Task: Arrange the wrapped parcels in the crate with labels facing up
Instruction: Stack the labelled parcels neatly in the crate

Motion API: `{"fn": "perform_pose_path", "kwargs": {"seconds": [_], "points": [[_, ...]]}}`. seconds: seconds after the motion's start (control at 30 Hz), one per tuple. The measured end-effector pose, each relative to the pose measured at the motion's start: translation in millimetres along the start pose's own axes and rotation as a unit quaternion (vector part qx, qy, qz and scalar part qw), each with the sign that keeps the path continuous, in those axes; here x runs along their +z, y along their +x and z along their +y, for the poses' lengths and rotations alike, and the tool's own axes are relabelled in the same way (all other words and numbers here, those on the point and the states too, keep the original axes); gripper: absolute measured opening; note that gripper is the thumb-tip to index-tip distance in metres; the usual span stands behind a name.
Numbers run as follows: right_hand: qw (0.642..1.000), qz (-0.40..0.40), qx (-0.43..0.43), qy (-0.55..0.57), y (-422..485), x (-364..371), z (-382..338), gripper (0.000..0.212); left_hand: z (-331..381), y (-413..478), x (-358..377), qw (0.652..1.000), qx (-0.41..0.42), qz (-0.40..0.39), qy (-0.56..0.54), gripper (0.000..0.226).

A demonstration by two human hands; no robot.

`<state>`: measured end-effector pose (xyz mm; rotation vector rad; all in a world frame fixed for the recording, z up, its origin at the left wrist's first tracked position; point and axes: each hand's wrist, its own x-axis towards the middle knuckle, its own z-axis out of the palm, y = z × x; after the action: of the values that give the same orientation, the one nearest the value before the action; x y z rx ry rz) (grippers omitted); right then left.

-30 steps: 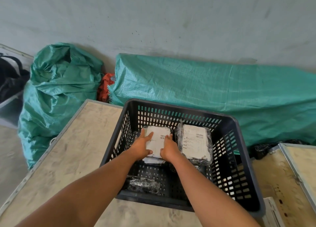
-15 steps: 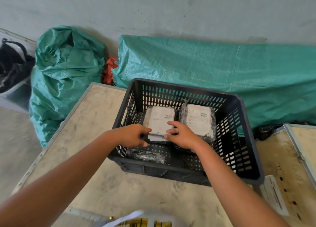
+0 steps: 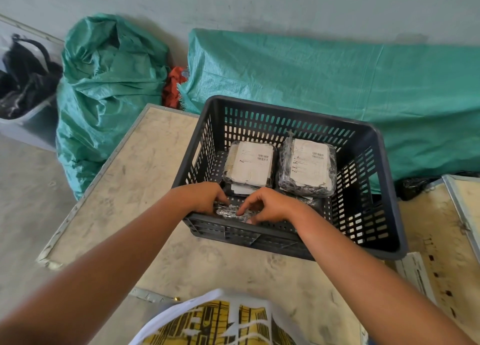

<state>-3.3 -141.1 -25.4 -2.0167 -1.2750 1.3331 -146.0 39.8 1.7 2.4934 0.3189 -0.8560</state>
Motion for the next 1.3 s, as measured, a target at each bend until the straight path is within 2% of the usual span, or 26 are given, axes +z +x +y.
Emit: {"fn": "perform_pose_path", "kwargs": {"seconds": [0.13, 0.3, 0.47, 0.53, 0.63, 0.73, 0.8, 0.87, 1.0, 1.1, 1.3], "points": [[0.999, 0.029, 0.020, 0.028, 1.6, -2.4, 2.7, 0.032, 7.9, 8.3, 4.4, 0.998, -0.026, 0.016, 0.059, 0.086], [1.000, 0.016, 0.002, -0.012, 4.7, -1.0, -6.3, 0.036, 5.8, 9.6, 3.4, 0.999, -0.015, 0.033, 0.036, 0.077], [0.993, 0.114, -0.031, -0.014, -8.0, -10.8, -8.2, 0.031, -2.2, 5.2, 1.8, 0.995, 0.019, 0.089, -0.044, 0.084], [0.985, 0.166, -0.049, -0.005, -21.0, -18.4, -7.9, 0.035, -3.5, 1.6, -0.5, 0.980, 0.060, 0.151, -0.113, 0.079], [0.968, 0.244, -0.061, 0.019, -41.1, -34.9, -11.4, 0.035, 0.9, -4.4, -2.7, 0.935, 0.107, 0.273, -0.198, 0.068], [0.948, 0.294, -0.067, 0.101, -59.5, -56.9, -16.4, 0.031, 6.8, -12.8, -8.1, 0.889, 0.133, 0.363, -0.246, 0.074], [0.933, 0.318, -0.083, 0.146, -70.7, -69.5, -19.5, 0.032, 11.5, -17.6, -13.9, 0.881, 0.179, 0.358, -0.252, 0.080], [0.922, 0.324, -0.105, 0.184, -79.7, -81.1, -22.5, 0.030, 17.0, -19.8, -19.5, 0.894, 0.220, 0.328, -0.212, 0.083], [0.906, 0.320, -0.127, 0.244, -87.5, -101.5, -32.1, 0.036, 22.7, -18.0, -31.8, 0.910, 0.229, 0.314, -0.142, 0.083], [0.902, 0.330, -0.141, 0.239, -80.2, -110.6, -36.1, 0.038, 20.3, -15.8, -46.4, 0.904, 0.205, 0.329, -0.179, 0.080], [0.874, 0.414, -0.186, 0.176, -63.0, -102.9, -31.8, 0.044, 10.5, 2.1, -68.2, 0.885, 0.167, 0.333, -0.279, 0.081]]}}
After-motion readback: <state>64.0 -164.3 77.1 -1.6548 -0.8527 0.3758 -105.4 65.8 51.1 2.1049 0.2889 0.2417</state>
